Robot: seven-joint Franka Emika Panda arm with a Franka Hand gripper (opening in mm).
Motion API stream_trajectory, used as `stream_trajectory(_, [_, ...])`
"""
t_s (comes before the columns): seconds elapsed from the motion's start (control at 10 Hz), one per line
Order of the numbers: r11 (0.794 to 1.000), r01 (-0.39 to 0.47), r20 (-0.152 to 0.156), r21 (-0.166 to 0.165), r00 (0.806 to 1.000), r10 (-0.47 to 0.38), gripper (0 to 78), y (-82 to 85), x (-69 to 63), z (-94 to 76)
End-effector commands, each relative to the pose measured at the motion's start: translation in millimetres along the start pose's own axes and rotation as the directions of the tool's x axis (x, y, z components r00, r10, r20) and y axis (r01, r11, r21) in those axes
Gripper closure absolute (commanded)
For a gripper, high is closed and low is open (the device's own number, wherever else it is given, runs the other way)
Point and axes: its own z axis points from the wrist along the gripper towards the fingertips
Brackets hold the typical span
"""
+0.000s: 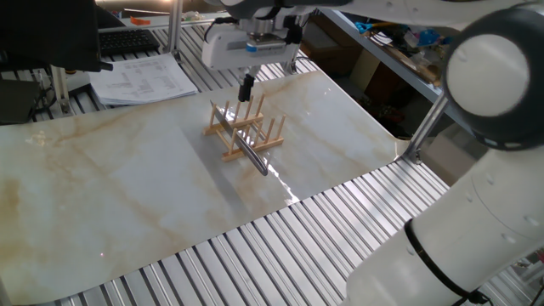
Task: Put the knife on the knife rack
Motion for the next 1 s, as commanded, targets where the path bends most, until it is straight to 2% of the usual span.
stream_trajectory(0.1, [0.999, -0.038, 0.015, 0.004, 0.999, 0.038, 76.4, 2.6, 14.0, 1.1])
stream_trajectory(0.3, [0.999, -0.049, 0.043, 0.012, 0.998, 0.048, 76.4, 5.8, 24.8, 2.5])
stream_trajectory(0.7, [0.999, -0.025, 0.034, 0.025, 0.999, 0.024, 76.4, 5.3, 25.9, 2.1])
stream_trajectory(1.0, [0.999, -0.021, 0.053, 0.032, 0.998, 0.019, 76.4, 0.4, 32.7, -1.6])
